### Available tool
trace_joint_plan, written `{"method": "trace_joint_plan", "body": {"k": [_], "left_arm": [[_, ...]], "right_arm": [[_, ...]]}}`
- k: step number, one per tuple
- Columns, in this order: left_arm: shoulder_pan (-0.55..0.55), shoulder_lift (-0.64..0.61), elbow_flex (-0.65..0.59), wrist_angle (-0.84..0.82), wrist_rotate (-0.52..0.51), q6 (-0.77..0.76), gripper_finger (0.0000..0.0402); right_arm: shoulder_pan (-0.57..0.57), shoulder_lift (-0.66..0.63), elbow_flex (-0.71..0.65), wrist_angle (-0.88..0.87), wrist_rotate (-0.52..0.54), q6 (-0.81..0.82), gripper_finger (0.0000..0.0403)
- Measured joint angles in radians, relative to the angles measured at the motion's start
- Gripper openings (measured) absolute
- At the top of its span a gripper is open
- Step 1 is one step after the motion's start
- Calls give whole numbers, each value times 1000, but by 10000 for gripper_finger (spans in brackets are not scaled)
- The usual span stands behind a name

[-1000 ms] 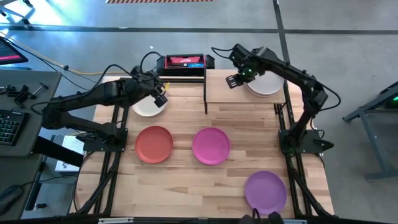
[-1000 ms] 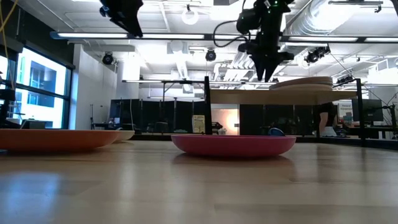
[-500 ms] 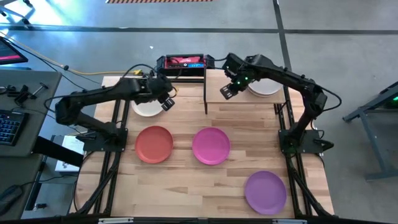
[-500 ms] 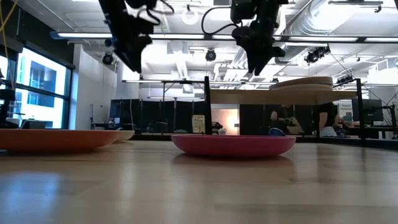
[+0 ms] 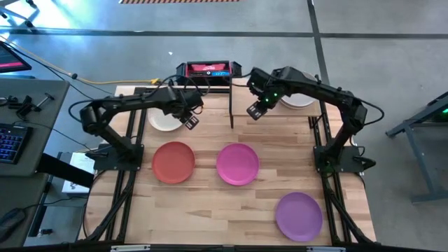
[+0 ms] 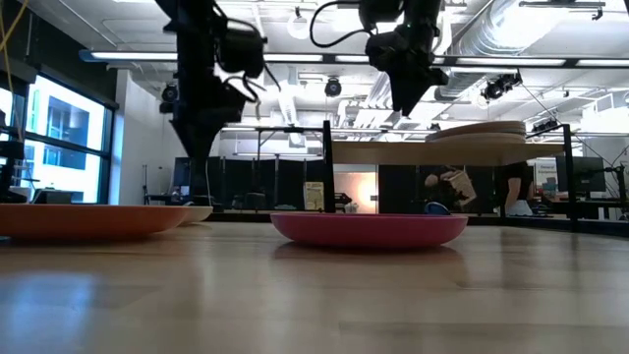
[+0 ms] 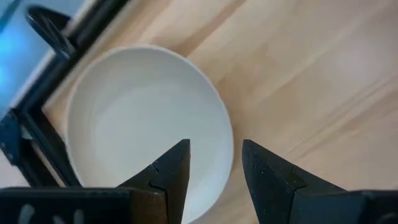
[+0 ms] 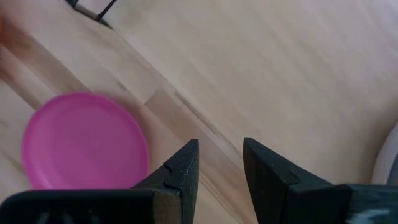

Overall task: Place and stack plates onto a shelf
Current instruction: Put the cream plate on the shelf

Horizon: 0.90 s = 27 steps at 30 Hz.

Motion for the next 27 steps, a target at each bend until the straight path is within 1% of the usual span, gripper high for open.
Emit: {"method": "trace_joint_plan", "body": {"k": [6, 13, 18, 27], "left_arm": [[23, 26, -59, 1, 60, -19, 136], [25, 27, -98, 8, 66, -25, 136], [25, 27, -131, 36, 136, -7, 136], [23, 27, -134, 80, 139, 27, 136]], "right_arm": [[6, 0, 0, 0, 1, 2, 105], [5, 0, 0, 5, 1, 3, 105], [4, 0, 0, 18, 1, 3, 105], [4, 0, 0, 40, 1, 8, 105]]}}
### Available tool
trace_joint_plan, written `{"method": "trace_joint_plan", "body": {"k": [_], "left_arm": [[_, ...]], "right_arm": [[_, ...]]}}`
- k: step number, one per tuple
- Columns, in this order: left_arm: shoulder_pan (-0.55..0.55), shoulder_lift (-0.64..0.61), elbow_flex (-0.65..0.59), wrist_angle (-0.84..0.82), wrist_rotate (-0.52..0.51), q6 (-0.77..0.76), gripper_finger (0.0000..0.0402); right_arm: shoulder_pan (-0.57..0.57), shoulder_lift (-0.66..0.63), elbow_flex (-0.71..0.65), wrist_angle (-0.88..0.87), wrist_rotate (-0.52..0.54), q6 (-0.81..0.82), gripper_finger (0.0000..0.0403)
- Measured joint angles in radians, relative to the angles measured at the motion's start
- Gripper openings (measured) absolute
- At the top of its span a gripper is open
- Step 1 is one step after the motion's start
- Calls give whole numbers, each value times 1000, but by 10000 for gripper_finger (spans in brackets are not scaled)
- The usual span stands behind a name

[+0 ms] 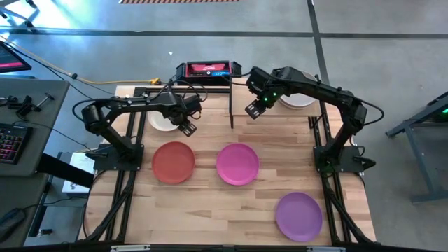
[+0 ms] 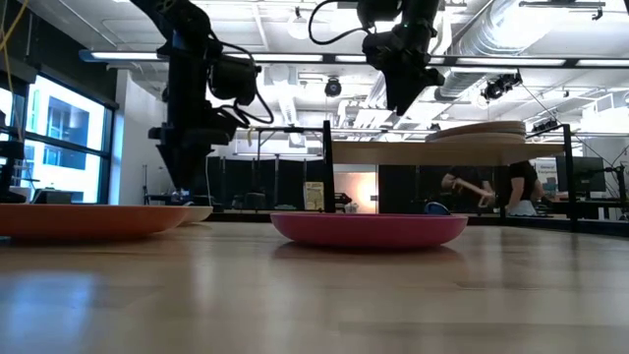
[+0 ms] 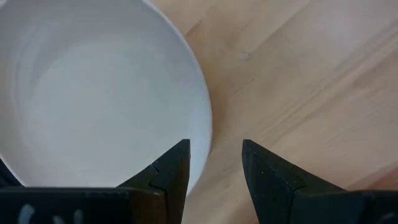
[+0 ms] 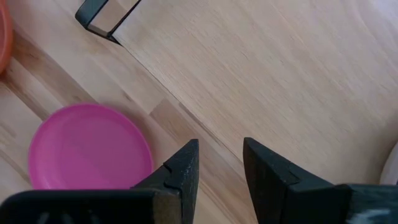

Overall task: Place and stack plates onto a shelf
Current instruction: Put the cream plate on the shelf

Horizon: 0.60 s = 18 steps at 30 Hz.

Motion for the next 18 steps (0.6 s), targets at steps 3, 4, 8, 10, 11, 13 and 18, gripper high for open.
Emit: {"method": "trace_joint_plan", "body": {"k": [3, 4, 8, 10, 11, 13, 18], "left_arm": [[0, 0, 0, 8, 0, 1, 136], [0, 0, 0, 8, -1, 1, 136], [0, 0, 0, 8, 1, 1, 136], [0, 1, 0, 7, 4, 1, 136], [0, 4, 0, 7, 14, 1, 136], [2, 15, 0, 4, 33, 0, 136], [2, 60, -1, -1, 44, -21, 136]], "right_arm": [[0, 0, 0, 0, 0, 0, 105], [0, 0, 0, 0, 0, 0, 105], [0, 0, 0, 0, 0, 0, 105], [0, 0, 0, 0, 0, 0, 105], [0, 0, 0, 0, 0, 0, 105], [0, 0, 0, 0, 0, 0, 105], [0, 0, 0, 0, 0, 0, 105]]}}
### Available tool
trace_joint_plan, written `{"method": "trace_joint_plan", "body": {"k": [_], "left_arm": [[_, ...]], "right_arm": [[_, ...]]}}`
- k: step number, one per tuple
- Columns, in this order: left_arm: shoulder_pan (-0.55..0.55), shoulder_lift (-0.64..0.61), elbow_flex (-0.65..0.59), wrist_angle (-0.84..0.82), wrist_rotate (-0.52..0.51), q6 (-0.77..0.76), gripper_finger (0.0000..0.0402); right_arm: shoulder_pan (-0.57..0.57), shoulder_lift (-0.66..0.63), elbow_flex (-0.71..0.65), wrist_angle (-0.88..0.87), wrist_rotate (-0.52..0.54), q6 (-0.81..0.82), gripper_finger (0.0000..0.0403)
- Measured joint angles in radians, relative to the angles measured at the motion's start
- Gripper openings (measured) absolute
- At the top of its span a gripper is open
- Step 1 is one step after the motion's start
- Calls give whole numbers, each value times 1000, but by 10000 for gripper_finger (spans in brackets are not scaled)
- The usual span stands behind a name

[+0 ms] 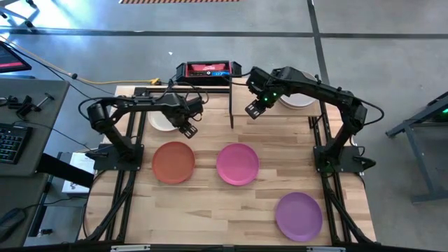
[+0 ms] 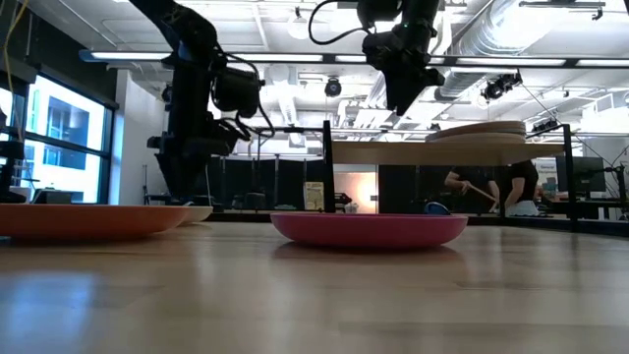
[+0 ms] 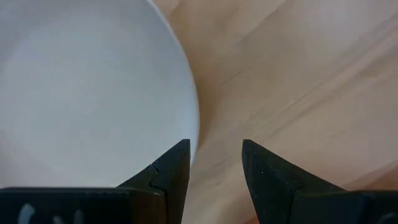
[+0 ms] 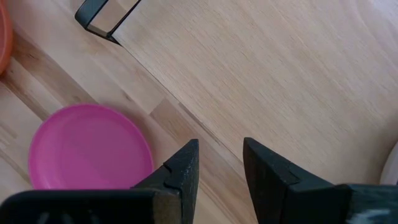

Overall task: Place and stack plates onto a shelf
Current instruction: Put the cream plate on the shelf

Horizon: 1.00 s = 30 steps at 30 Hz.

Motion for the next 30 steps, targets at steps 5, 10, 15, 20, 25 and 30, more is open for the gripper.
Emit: {"method": "trace_joint_plan", "body": {"k": [5, 10, 15, 20, 25, 30], "left_arm": [[0, 42, 0, 0, -15, -35, 136], [0, 76, 0, 1, -28, -40, 136], [6, 115, 0, 1, -50, -40, 136], [7, 132, 0, 1, -70, -31, 135], [7, 132, 0, 3, -77, -1, 110], [7, 132, 0, 3, -69, 81, 54]], "right_arm": [[0, 0, 0, 0, 0, 0, 105], [0, 0, 0, 0, 0, 0, 105], [0, 0, 0, 1, 0, 0, 105], [0, 0, 0, 1, 0, 0, 105], [0, 0, 0, 1, 0, -5, 105], [0, 0, 0, 2, 0, -6, 105]]}}
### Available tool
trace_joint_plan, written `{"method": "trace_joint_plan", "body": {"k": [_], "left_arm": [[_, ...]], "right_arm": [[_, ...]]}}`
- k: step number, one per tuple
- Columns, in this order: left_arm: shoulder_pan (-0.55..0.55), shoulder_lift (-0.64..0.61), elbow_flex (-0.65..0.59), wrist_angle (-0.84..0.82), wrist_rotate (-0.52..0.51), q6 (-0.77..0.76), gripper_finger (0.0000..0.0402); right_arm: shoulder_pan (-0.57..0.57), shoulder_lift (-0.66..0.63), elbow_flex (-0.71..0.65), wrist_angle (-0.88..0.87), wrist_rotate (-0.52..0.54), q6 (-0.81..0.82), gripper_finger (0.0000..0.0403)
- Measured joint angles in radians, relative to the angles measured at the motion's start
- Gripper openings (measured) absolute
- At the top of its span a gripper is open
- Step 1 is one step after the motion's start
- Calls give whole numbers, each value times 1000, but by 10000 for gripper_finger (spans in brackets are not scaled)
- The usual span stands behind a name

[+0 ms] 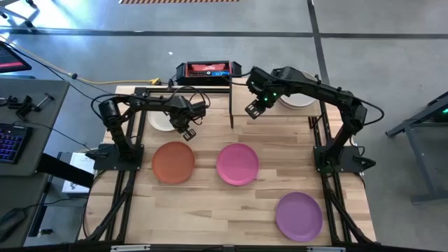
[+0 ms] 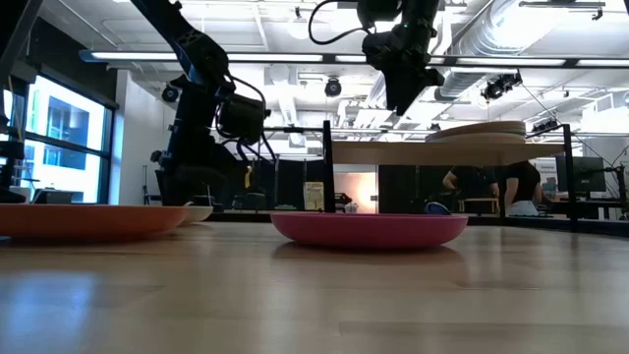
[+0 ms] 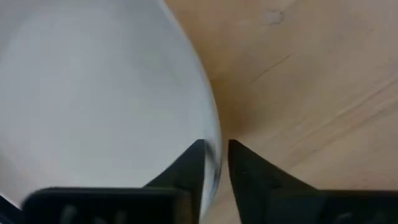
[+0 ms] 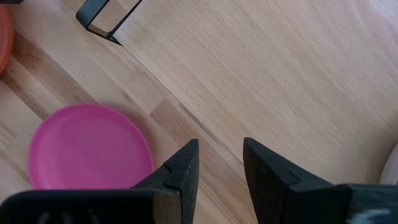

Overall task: Place and stack plates onto a shelf
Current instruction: Put the cream plate on the shelf

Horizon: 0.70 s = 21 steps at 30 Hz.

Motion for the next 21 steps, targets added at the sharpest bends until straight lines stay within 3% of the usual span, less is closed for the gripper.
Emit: {"method": "trace_joint_plan", "body": {"k": [5, 21], "left_arm": [[-1, 0, 1, -4, -4, 24, 6], [-81, -51, 38, -92, -15, 75, 2]], "right_arm": [[0, 0, 0, 0, 0, -1, 105], [0, 0, 0, 5, 0, -1, 105]]}}
